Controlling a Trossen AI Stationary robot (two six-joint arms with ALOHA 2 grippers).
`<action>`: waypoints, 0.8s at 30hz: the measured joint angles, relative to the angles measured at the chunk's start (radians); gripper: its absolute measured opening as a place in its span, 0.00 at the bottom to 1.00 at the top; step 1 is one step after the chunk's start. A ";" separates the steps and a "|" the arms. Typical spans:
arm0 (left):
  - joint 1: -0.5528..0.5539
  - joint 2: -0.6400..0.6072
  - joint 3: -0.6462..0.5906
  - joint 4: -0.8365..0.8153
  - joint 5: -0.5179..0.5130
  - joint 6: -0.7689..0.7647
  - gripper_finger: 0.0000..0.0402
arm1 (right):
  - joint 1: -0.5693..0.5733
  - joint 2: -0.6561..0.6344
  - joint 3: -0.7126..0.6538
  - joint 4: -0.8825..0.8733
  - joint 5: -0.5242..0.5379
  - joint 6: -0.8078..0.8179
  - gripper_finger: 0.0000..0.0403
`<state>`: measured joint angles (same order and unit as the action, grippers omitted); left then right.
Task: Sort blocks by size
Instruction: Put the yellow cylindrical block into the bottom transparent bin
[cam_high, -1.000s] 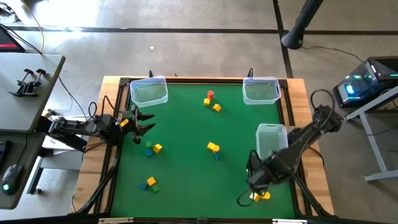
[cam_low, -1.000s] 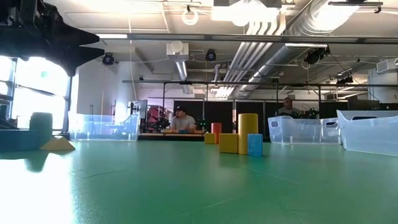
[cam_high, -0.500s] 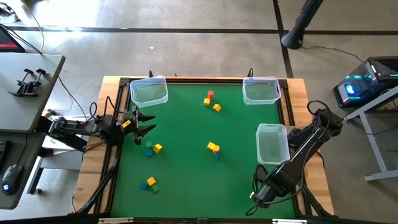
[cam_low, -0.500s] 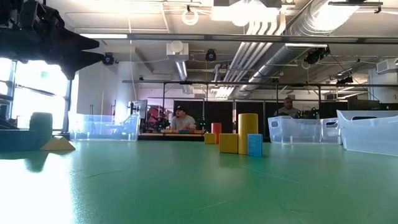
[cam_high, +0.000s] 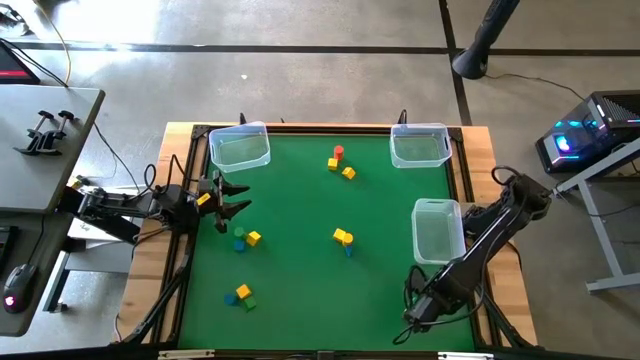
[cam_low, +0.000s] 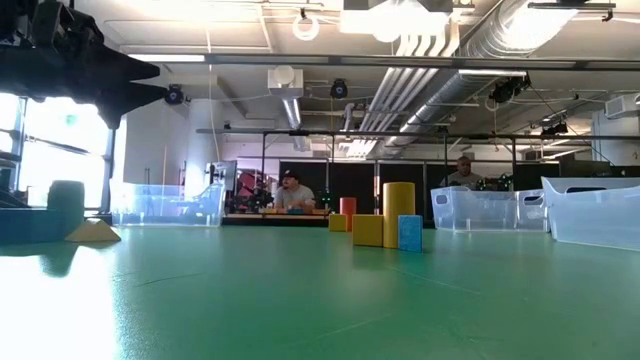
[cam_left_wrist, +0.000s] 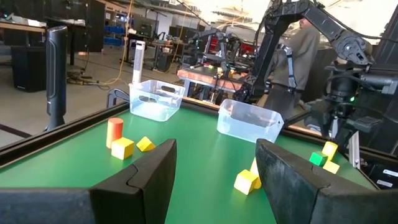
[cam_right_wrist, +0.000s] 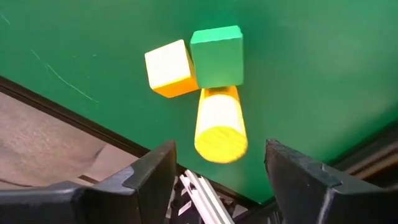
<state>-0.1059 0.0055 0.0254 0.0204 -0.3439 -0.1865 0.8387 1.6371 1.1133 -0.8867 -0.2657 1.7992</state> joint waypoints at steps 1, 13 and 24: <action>0.000 0.000 0.000 0.000 0.000 -0.004 0.51 | 0.000 0.000 -0.010 0.011 0.000 -0.001 0.58; 0.000 0.000 0.000 0.000 0.000 -0.005 0.51 | 0.000 0.000 -0.082 0.068 -0.005 -0.001 0.53; 0.000 0.000 0.000 -0.001 0.001 -0.013 0.51 | 0.000 0.000 -0.082 0.068 -0.067 -0.012 0.31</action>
<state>-0.1058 0.0052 0.0254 0.0196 -0.3431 -0.1997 0.8387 1.6371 1.0309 -0.8188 -0.3325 1.7871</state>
